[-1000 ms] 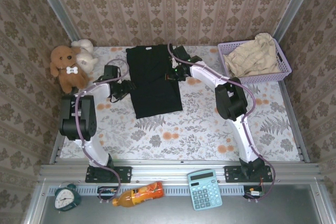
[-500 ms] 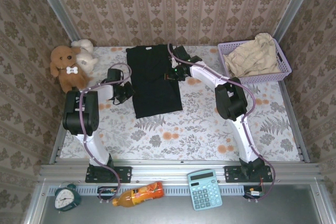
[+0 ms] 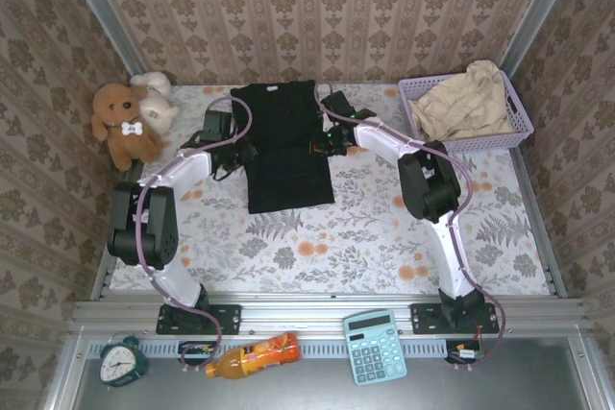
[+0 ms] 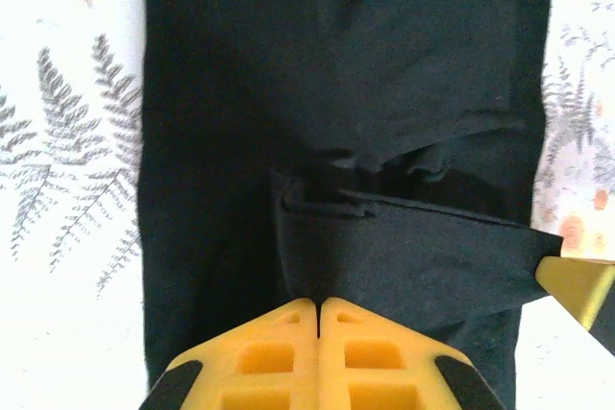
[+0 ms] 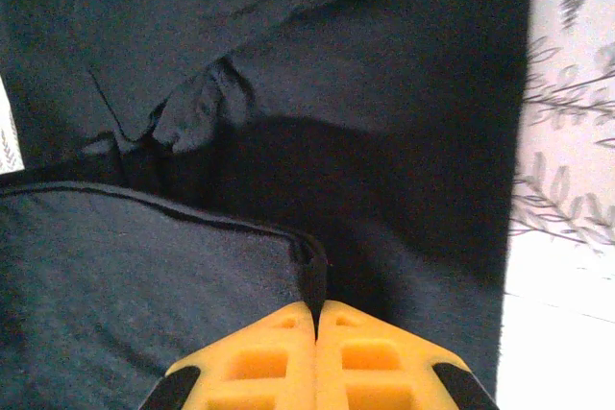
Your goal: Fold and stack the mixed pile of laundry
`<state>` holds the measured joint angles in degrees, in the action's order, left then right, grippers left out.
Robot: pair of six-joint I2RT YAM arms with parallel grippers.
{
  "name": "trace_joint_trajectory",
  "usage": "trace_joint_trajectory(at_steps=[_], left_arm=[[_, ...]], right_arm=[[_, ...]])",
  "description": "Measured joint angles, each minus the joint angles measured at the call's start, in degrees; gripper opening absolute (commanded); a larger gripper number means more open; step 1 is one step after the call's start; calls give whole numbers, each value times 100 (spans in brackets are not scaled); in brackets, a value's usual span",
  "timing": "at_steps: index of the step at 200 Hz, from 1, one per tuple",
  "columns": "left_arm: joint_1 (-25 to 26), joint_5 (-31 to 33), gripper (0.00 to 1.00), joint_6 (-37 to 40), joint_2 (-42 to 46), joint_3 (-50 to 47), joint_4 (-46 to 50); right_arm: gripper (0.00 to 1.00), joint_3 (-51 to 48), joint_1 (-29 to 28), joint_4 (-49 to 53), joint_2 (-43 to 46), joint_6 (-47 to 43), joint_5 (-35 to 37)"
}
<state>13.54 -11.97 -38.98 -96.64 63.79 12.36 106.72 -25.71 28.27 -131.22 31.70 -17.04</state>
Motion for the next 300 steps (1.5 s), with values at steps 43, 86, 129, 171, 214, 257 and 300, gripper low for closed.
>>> trace_joint_trajectory(at_steps=[43,86,129,171,214,257,300], left_arm=[[-17,0,0,39,-470,208,-37],[-55,-24,94,133,-1364,619,-13],[-111,140,100,155,-1314,857,271],[85,278,69,205,-179,562,466],[584,-144,0,-142,542,-446,-227],[754,-260,0,-654,118,-1425,-756],[787,-195,0,-828,-7,-1849,-1220]], right_arm=[[0,-146,179,-227,269,87,57],[79,728,378,-107,-210,166,70],[100,1292,494,63,-621,103,83],[85,-284,437,-55,380,9,144],[0,-1257,63,-372,1213,-7,-87],[0,-1475,-302,-789,1038,378,-236],[0,-2500,-240,-1220,951,807,-275]])
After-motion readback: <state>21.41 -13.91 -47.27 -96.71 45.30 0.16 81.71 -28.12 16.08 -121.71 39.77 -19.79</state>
